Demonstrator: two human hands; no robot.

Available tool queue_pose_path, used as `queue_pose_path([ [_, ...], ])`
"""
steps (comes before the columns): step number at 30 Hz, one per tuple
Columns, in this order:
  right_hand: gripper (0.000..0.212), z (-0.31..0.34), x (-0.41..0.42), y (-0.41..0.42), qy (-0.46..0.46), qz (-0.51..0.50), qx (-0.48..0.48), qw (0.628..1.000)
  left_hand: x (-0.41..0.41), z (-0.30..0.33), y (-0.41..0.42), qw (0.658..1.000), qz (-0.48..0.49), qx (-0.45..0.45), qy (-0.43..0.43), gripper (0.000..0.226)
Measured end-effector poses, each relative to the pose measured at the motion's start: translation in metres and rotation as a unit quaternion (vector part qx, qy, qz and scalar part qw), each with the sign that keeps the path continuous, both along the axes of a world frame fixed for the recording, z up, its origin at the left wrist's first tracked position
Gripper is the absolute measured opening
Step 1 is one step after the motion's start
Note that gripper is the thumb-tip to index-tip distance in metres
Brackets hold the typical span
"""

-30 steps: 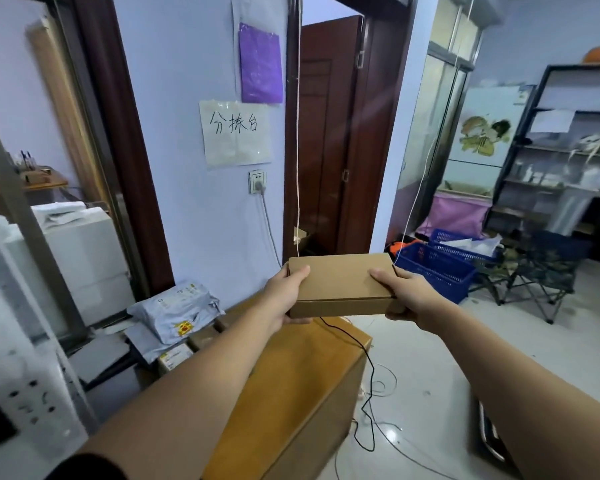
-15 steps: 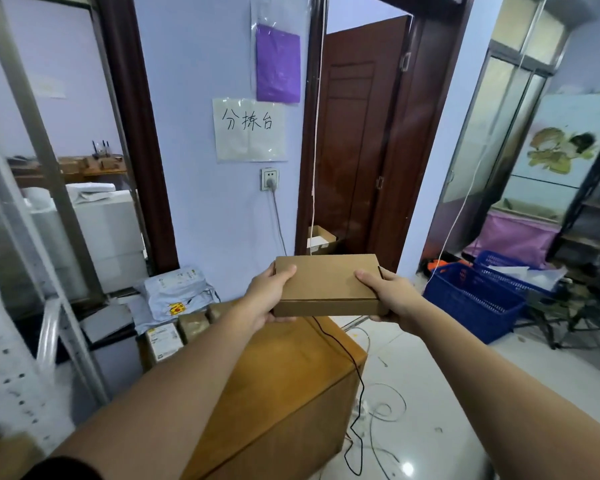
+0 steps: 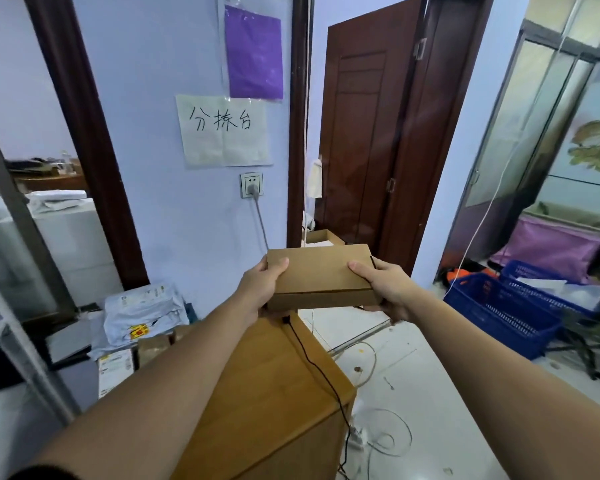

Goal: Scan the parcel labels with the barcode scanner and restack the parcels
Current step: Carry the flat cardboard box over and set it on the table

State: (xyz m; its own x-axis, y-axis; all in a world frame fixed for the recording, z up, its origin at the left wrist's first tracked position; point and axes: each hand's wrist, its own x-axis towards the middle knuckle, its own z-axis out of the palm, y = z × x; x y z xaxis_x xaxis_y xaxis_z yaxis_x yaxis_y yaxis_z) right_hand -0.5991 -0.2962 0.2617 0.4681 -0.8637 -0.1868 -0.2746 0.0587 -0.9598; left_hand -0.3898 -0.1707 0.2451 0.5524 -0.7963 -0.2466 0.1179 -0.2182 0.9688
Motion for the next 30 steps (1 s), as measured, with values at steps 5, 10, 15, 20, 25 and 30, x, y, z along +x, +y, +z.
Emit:
queue_pose_path([
  [5,0.027,0.001,-0.005,-0.068,0.034,0.025,-0.024,0.999,-0.015,-0.007,-0.059,0.999,0.030,0.012,0.007,0.056],
  [10,0.052,-0.012,-0.006,-0.143,0.033,0.069,-0.028,0.997,-0.034,-0.017,-0.109,0.997,0.081,0.004,0.013,0.045],
  [15,0.039,-0.019,0.003,-0.192,0.045,0.147,-0.021,0.988,-0.050,-0.033,-0.135,0.987,0.155,0.009,0.030,0.038],
  [20,0.037,-0.024,0.036,-0.223,0.033,0.217,-0.005,0.976,-0.035,-0.039,-0.151,0.973,0.228,0.014,0.025,0.046],
  [25,0.012,-0.031,0.088,-0.249,0.020,0.271,0.016,0.962,0.005,-0.051,-0.169,0.963,0.269,0.017,0.026,0.045],
  [30,0.013,-0.048,0.144,-0.276,0.028,0.294,0.040,0.955,0.058,-0.069,-0.194,0.957,0.287,0.015,0.040,0.046],
])
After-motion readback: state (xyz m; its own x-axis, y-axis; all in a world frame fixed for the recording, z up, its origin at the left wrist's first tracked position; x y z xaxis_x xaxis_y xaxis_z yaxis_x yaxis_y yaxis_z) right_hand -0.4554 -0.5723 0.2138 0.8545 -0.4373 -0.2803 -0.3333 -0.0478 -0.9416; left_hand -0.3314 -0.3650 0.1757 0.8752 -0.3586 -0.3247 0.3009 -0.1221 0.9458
